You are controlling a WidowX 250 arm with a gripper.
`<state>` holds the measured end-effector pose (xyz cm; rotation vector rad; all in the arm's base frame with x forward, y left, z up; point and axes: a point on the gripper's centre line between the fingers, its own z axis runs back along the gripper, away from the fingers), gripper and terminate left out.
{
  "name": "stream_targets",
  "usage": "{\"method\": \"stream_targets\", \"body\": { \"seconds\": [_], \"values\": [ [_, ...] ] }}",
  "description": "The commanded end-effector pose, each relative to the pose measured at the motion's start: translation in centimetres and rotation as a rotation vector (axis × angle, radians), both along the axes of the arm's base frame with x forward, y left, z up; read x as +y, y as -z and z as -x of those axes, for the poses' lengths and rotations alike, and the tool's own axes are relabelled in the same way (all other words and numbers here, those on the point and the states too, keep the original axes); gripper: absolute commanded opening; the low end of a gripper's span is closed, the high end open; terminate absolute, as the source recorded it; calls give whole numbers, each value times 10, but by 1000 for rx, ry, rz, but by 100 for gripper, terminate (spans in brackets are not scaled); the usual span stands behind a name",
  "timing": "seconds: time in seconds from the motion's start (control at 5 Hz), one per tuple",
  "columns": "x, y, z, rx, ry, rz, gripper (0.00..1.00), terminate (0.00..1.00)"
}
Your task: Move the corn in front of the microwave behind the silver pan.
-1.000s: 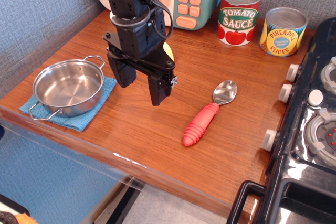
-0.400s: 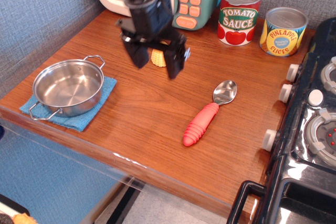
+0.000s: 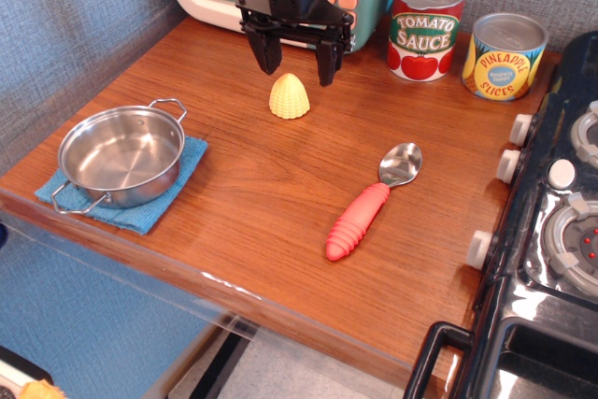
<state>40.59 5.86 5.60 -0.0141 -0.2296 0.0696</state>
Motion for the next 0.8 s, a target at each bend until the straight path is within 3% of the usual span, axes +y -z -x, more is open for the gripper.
{"method": "stream_targets", "body": {
  "seconds": [0.0,0.4,0.6],
  "values": [
    [4,6,-19,0,-11,-72,100,0],
    [3,22,-15,71,-20,-88,100,0],
    [5,22,-10,72,-33,-84,0,0]
  ]
}}
